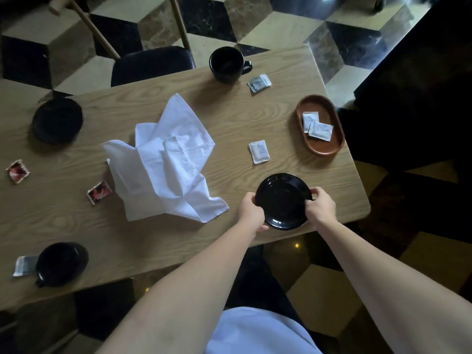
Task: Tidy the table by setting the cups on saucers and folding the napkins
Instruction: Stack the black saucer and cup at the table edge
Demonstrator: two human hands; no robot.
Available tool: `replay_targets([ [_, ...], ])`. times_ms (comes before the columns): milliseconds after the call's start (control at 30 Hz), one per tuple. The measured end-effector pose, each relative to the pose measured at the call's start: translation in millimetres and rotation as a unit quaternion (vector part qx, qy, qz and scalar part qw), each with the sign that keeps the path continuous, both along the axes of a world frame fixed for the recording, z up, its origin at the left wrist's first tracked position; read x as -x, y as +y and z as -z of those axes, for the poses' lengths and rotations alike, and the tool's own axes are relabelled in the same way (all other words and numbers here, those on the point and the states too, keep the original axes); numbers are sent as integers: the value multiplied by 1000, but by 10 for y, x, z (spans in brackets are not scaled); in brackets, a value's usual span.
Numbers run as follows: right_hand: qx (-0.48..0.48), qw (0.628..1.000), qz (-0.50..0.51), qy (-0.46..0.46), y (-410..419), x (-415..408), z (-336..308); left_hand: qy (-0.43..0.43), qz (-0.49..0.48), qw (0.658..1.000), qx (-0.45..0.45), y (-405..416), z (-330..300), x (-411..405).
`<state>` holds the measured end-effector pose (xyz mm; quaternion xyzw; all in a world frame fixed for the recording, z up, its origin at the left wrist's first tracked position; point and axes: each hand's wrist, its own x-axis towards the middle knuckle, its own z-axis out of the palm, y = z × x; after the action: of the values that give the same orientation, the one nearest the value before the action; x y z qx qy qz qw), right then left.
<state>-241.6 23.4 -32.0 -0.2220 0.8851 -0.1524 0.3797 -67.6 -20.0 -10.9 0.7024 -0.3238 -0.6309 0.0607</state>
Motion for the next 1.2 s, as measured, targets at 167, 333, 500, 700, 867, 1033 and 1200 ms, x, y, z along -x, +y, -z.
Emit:
replay_targets([
  [167, 60, 997, -38, -44, 131, -392, -135, -1, 19, 1000, 21, 152, -141, -554],
  [333, 21, 984, -129, -124, 334, -1190, -146, -32, -1, 999, 37, 476, -208, -1531],
  [500, -49, 957, -180, -224, 388, -2005, -43, -51, -14, 999, -5, 686, -180, -2458],
  [700, -67, 952, -178, -240, 297, -2552, 0, -57, -41, 997, -14, 669, -156, -2990],
  [867, -73, 962, -147, -216, 174, -2697, 14, -31, -49, 998, -28, 542, -113, -3110],
  [1033, -58, 968, -111, -217, 108, -2778, 26, -8, -63, 997, -49, 364, -62, -3184],
  [1200, -46, 972, -85, -213, 86, -2793, 69, 4, -56, 997, -60, 248, -9, -3195],
])
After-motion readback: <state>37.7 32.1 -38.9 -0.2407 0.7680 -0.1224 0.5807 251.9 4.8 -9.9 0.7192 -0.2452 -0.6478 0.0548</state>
